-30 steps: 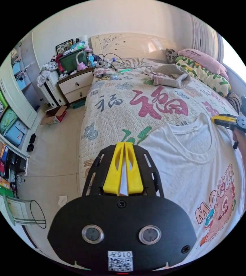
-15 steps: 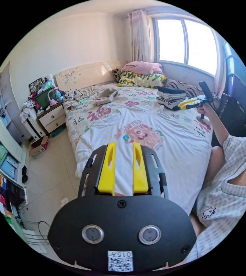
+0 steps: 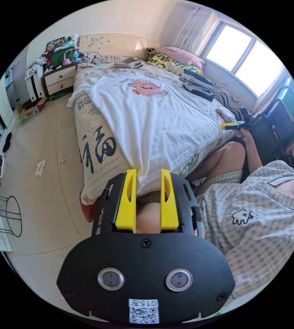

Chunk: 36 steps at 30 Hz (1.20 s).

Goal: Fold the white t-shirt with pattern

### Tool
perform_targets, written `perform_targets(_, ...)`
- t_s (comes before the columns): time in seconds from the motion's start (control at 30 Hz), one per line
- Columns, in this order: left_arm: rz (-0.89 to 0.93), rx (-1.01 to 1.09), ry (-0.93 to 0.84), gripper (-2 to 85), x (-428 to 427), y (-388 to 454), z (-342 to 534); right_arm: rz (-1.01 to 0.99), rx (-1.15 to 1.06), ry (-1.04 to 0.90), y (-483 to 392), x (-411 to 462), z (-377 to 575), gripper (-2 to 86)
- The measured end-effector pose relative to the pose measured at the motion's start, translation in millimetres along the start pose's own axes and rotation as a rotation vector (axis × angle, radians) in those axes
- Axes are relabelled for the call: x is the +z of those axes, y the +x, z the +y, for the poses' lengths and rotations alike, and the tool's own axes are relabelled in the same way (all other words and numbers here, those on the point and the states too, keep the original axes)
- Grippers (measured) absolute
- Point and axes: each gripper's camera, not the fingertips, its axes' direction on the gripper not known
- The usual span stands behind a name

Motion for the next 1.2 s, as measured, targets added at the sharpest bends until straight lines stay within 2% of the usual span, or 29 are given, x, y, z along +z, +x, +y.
perform_targets(0.1,-0.085,0.025,-0.022,3.6,9.5,-0.1,-2.2,-0.012,-0.035,0.002,3.1,-5.0,4.8,3.7)
perform_targets(0.17,-0.038,0.022,-0.007,2.0,9.7,-2.8,-0.1,-0.048,-0.049,0.007,3.7,-8.5,8.9,1.3)
perform_targets(0.23,0.015,0.02,0.017,1.0,6.9,-3.4,4.6,0.003,-0.052,0.016,2.3,-15.1,14.9,0.4)
perform_targets(0.43,-0.034,0.009,0.104,0.0,-9.2,6.1,27.2,0.097,-0.064,0.037,-0.4,-37.0,36.8,-0.3)
perform_targets(0.63,-0.085,0.0,-0.02,0.3,48.4,0.5,24.5,0.107,-0.044,-0.073,18.6,-5.8,32.9,0.6)
perform_targets(0.77,-0.091,0.003,-0.113,1.0,77.8,-2.8,22.7,-0.022,-0.008,-0.064,44.3,-15.0,46.3,4.1)
perform_targets(0.9,-0.111,-0.025,-0.159,1.7,72.5,-12.5,24.5,-0.001,0.047,0.061,69.6,-47.4,61.6,4.2)
perform_targets(1.03,-0.204,-0.056,-0.03,2.6,43.4,-12.6,-5.6,0.024,0.062,0.291,85.1,-91.7,41.2,5.3)
perform_targets(1.1,-0.21,0.016,0.117,3.7,31.2,6.3,-53.5,0.018,0.021,0.41,89.9,-111.8,7.1,5.8)
perform_targets(1.2,-0.166,0.173,0.239,4.3,43.1,43.5,-136.6,0.017,0.006,0.469,101.7,-117.7,-53.8,6.5)
